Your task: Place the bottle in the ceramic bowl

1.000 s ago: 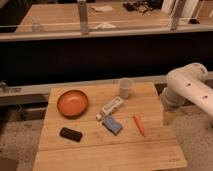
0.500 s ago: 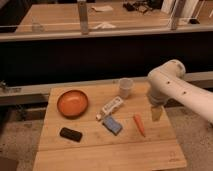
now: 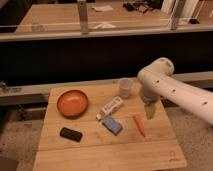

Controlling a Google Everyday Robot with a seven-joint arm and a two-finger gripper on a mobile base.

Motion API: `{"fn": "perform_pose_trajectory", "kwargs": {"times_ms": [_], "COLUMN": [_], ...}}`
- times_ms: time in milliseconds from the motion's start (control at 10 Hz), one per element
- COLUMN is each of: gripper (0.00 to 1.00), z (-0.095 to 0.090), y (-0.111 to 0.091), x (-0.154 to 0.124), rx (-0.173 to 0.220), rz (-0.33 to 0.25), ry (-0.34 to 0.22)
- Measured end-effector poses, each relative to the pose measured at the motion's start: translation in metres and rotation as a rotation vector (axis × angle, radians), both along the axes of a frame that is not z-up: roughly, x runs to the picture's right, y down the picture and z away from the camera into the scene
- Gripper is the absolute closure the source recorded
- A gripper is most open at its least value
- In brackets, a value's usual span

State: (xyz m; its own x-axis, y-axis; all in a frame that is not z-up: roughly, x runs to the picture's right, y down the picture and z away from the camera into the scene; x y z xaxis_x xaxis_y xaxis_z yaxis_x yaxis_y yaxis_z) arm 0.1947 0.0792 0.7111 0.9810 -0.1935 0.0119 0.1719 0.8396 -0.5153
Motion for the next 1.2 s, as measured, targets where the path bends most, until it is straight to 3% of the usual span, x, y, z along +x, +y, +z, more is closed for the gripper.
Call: {"fn": "perform_pose_trajectory", "kwargs": {"times_ms": [200, 500, 1200], "gripper": [0.2, 0.2, 0.2], "z": [0.002, 0.012, 0.038], "y": [-0.003, -0.01, -0.016], "x": [-0.003, -0.037, -0.068], "rx": [-0.001, -0.008, -0.012], "rz": [-0.034, -0.094, -0.236], "ry": [-0.01, -0.049, -0.112]}}
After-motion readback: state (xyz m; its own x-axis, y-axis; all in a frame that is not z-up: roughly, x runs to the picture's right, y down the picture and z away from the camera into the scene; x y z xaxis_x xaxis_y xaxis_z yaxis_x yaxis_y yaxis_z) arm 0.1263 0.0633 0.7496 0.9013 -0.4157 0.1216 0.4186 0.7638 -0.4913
